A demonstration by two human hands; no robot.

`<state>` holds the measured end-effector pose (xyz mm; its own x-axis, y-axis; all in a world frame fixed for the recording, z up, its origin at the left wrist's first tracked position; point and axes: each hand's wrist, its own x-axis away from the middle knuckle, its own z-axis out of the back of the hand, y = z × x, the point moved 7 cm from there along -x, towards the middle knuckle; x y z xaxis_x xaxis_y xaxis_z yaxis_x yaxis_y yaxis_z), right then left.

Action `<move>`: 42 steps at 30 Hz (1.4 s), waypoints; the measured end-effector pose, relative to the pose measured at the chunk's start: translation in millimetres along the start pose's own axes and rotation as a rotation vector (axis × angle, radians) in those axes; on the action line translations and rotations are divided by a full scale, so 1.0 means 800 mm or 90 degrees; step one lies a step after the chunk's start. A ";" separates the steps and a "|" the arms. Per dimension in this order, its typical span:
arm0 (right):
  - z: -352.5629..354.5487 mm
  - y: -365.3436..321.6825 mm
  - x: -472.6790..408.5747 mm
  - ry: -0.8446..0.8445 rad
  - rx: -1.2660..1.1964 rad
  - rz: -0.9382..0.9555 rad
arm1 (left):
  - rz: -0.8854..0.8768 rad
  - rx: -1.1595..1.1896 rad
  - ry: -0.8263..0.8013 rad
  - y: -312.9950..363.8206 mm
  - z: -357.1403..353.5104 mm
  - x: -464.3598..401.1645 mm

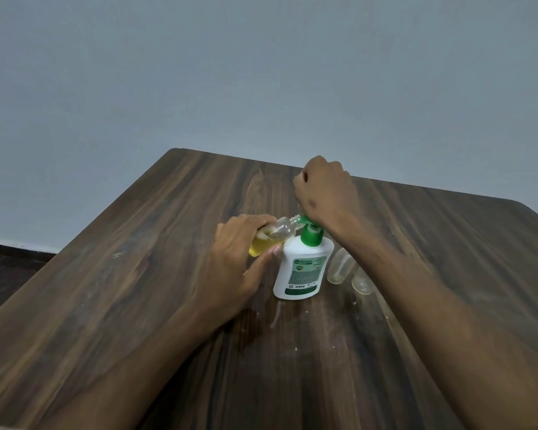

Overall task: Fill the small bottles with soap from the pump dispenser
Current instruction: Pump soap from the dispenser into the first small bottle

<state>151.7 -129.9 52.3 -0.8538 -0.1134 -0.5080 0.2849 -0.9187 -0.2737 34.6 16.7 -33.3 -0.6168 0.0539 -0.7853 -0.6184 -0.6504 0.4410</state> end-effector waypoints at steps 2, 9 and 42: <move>0.001 0.000 0.000 0.015 0.002 -0.002 | -0.001 0.000 0.004 -0.001 0.000 0.000; -0.004 0.001 -0.004 0.028 0.007 0.008 | -0.004 0.000 0.007 -0.003 0.000 -0.001; -0.009 0.000 -0.005 -0.012 0.002 -0.012 | 0.004 0.004 0.004 -0.003 0.001 -0.001</move>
<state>158.3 -126.7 48.9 -0.8672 -0.1026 -0.4872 0.2666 -0.9222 -0.2802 36.4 18.7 -33.9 -0.6176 0.0446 -0.7852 -0.6171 -0.6465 0.4487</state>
